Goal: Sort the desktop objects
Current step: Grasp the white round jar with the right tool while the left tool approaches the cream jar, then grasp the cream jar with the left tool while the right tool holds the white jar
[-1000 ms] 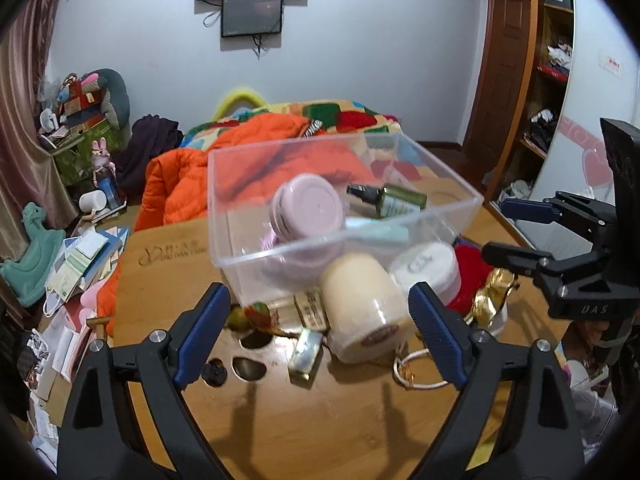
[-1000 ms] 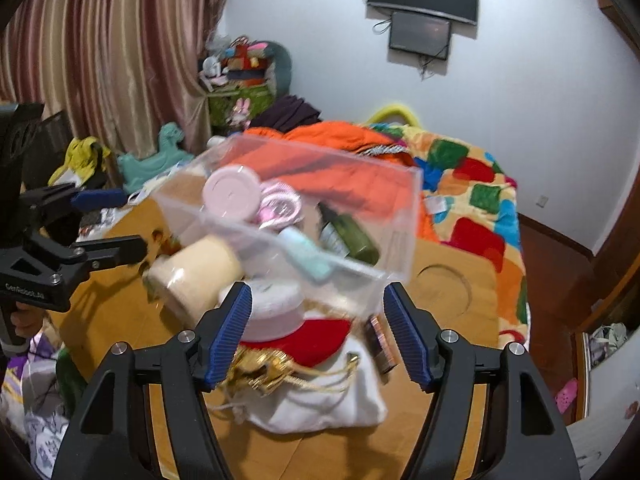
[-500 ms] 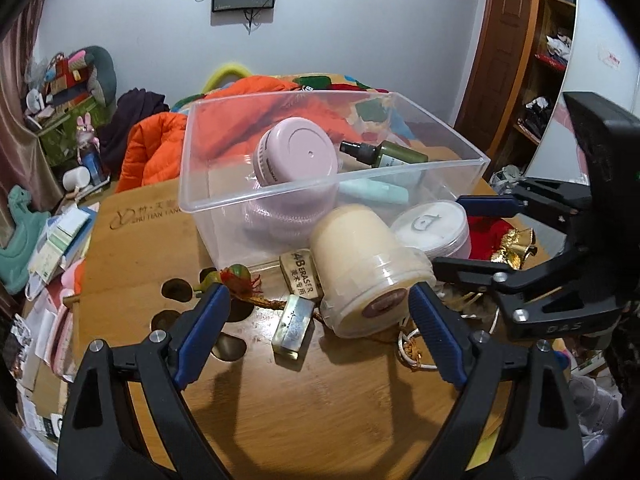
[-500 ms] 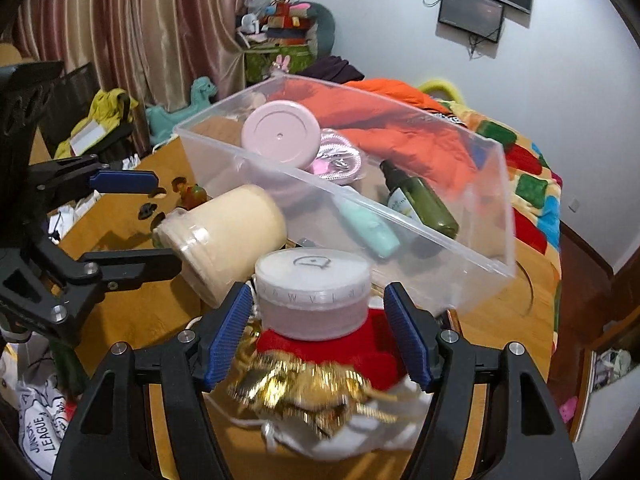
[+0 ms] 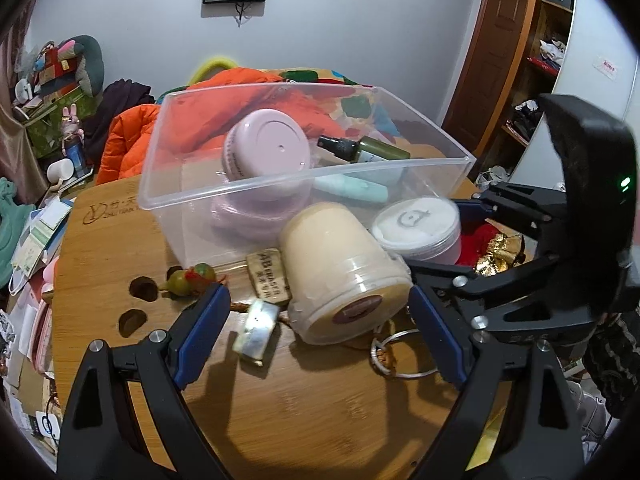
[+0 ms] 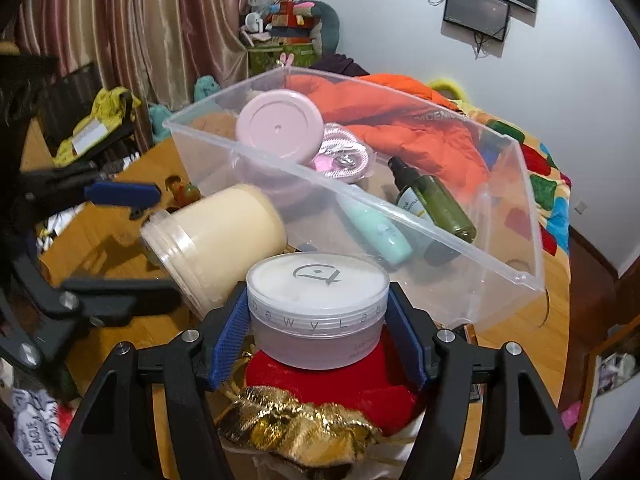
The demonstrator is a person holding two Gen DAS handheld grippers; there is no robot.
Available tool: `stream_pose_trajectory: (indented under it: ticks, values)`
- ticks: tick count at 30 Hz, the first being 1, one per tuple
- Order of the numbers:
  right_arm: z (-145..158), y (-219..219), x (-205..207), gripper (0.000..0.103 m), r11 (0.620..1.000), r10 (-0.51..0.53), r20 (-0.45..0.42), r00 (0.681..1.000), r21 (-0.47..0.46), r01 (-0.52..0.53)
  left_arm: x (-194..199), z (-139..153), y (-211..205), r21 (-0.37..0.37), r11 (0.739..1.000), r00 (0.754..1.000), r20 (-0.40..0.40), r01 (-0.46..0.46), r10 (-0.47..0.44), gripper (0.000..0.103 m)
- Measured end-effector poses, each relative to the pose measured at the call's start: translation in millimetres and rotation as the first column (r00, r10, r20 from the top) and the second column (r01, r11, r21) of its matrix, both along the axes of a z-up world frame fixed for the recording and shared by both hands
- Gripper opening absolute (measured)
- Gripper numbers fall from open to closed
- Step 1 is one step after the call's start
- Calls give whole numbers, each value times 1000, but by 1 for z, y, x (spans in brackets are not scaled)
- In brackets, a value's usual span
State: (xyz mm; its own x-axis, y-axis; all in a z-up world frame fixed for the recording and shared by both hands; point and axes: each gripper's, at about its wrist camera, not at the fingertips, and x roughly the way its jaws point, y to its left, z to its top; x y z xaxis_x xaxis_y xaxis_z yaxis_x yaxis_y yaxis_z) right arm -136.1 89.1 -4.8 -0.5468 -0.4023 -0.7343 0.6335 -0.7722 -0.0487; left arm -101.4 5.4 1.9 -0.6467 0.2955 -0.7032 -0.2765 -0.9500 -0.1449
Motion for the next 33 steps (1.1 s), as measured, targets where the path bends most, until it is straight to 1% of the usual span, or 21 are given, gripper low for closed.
stream_pose_trajectory:
  ticks: [4,7,10,16,17,18,19,21,25,27,29,33]
  values:
    - [14,13,4,62,999,-27,-24,999,-43,26,-3,-2,8,6,1000,1000,9,8,-8,91]
    - [24,27,6,62,996,-57,-42,997,-66,54,-7,-4,17,-9,1000,1000,8,8,-8,91]
    - [30,38,7,62,993,-77,-38,996,-92,73,-11,-7,25,-40,999,1000,-3,-25,25,91]
    - [33,46,7,62,990,-92,-43,995,-107,87,-22,-15,27,-21,995,995,20,-98,99,91]
    - [33,46,7,62,990,-92,-41,995,-108,87,-24,-17,27,-19,993,992,25,-120,120,90]
    - [32,46,7,62,990,-94,-39,995,-111,89,-24,-19,27,-19,991,991,28,-133,133,84]
    - [32,45,6,62,989,-94,-35,995,-115,90,-25,-20,28,-30,988,988,26,-150,151,83]
    - [30,44,7,62,989,-92,-33,995,-117,88,-23,-21,30,-54,984,985,5,-173,173,76]
    - [29,42,9,62,990,-85,-31,996,-116,81,-18,-24,37,-109,976,982,-38,-190,187,70]
    - [28,42,8,62,990,-86,-31,996,-118,82,-15,-25,40,-127,972,980,-58,-196,190,70]
    - [28,42,9,62,989,-89,-30,996,-122,85,-16,-26,38,-117,974,981,-55,-194,188,70]
    - [33,44,10,62,988,-91,-36,995,-132,85,-20,-20,25,-42,982,983,-26,-182,181,70]
